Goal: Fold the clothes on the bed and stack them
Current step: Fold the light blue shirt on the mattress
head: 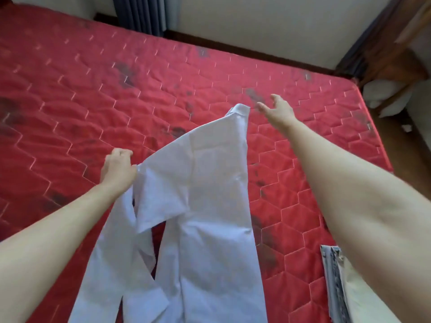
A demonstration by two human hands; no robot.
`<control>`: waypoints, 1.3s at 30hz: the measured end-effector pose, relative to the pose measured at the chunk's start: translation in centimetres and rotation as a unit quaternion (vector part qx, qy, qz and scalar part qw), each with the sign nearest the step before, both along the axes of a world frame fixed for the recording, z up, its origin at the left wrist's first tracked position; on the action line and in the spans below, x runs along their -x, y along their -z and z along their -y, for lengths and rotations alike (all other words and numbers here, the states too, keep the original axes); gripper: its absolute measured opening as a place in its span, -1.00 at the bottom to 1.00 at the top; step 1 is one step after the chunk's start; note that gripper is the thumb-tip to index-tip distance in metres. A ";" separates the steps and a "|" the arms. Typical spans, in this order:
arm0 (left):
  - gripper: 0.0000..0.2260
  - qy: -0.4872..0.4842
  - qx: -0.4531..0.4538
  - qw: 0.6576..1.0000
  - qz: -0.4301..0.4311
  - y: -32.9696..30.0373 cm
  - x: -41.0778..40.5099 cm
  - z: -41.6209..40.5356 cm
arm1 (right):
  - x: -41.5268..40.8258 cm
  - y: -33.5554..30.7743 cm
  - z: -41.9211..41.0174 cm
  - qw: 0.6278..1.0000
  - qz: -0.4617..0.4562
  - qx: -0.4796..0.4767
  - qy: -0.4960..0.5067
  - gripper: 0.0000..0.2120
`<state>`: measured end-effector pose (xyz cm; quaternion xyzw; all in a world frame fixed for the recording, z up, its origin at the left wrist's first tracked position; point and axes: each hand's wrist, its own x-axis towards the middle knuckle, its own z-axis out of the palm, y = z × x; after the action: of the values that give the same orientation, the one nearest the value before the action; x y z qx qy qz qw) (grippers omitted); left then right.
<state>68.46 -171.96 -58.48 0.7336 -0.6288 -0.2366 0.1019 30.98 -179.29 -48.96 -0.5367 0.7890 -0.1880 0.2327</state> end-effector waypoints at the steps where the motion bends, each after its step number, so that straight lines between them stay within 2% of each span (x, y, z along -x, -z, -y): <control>1: -0.65 -0.018 0.001 1.000 0.022 0.6 0.7 0.6 | -0.8 1.8 0.0 1.000 -0.005 -0.017 -0.002 -0.36; 3: -0.65 -0.012 0.017 0.999 0.037 1.7 2.8 0.2 | -2.7 5.5 -1.8 0.999 -0.002 -0.046 -0.027 -0.41; 6: -0.58 0.074 0.021 0.997 0.029 4.2 6.8 -3.9 | -5.0 11.0 -8.0 0.992 0.006 -0.084 -0.090 -0.49; 8: -0.54 0.140 -0.001 0.990 0.031 6.8 8.9 -8.5 | -5.9 14.4 -13.6 0.990 -0.012 -0.105 -0.095 -0.45; 11: -0.48 0.208 -0.054 0.973 0.083 11.4 10.4 -16.6 | -7.1 18.5 -23.0 0.989 -0.070 -0.106 -0.070 -0.44; 15: -0.42 0.200 -0.124 0.967 0.094 15.5 9.1 -26.4 | -9.1 22.7 -34.7 0.973 -0.146 -0.146 -0.099 -0.44; 18: -0.48 0.211 -0.056 0.969 0.114 16.8 7.1 -32.2 | -10.4 24.6 -42.4 0.960 -0.159 -0.196 -0.120 -0.45; 23: -0.52 0.224 -0.003 0.962 0.154 17.8 4.9 -39.2 | -12.3 25.4 -51.0 0.965 -0.163 -0.154 -0.138 -0.46; 26: -0.53 0.204 0.002 0.967 0.149 17.4 4.7 -42.2 | -12.9 25.7 -53.6 0.964 -0.166 -0.137 -0.156 -0.39; 32: -0.67 0.099 0.057 0.992 0.056 15.4 7.1 -41.9 | -13.1 26.0 -55.6 0.957 -0.171 -0.115 -0.207 -0.27; 35: -0.55 0.026 -0.066 0.997 0.038 14.6 9.4 -38.9 | -13.4 25.7 -55.5 0.962 -0.154 -0.111 -0.198 -0.29; 38: -0.48 -0.111 -0.175 0.974 -0.087 14.3 11.5 -35.7 | -13.6 25.1 -55.4 0.971 -0.131 -0.109 -0.170 -0.32; 39: -0.50 -0.127 -0.191 0.967 -0.111 14.1 12.0 -35.0 | -13.7 24.8 -55.3 0.977 -0.115 -0.099 -0.151 -0.35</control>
<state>56.51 -136.92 -72.58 0.7824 -0.4586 -0.4172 0.0585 44.70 -123.95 -73.76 -0.6419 0.7350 -0.0088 0.2182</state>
